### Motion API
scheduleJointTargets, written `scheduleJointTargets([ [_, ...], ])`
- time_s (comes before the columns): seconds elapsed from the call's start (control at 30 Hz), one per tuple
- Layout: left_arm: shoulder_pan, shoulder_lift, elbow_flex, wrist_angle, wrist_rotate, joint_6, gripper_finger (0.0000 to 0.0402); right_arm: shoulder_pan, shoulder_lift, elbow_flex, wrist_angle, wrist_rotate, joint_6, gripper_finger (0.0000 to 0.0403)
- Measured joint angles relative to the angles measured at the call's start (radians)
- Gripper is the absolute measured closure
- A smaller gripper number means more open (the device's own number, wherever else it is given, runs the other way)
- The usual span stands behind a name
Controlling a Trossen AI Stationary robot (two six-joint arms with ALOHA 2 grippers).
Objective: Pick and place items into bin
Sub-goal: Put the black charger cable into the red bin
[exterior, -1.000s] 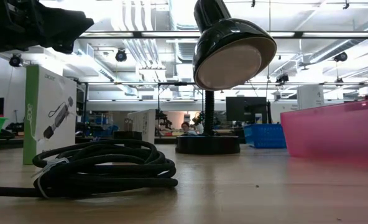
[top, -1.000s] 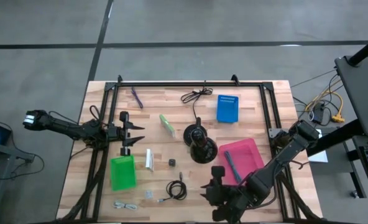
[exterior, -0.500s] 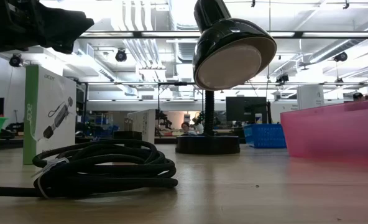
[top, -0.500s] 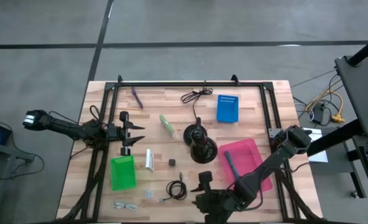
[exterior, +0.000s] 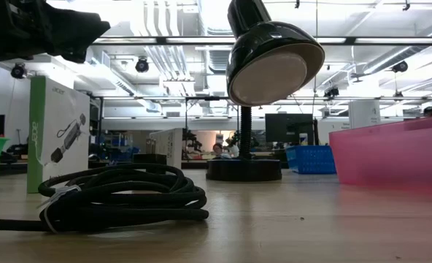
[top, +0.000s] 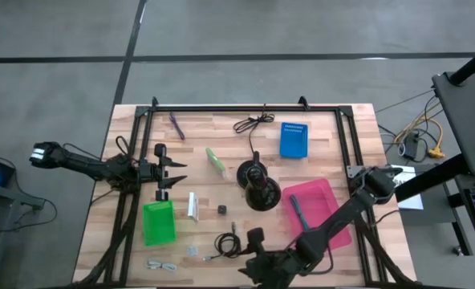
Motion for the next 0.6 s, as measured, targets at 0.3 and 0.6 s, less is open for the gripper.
scheduleJointTargets([
  [0.3, 0.000, 0.000, 0.000, 0.002, 0.002, 0.000, 0.0260, -0.037, 0.043, 0.000, 0.007, -0.053, 0.037, 0.0193],
  [0.6, 0.000, 0.000, 0.000, 0.002, 0.000, 0.000, 0.0260, -0.085, 0.098, 0.000, 0.009, -0.189, 0.053, 0.0193],
])
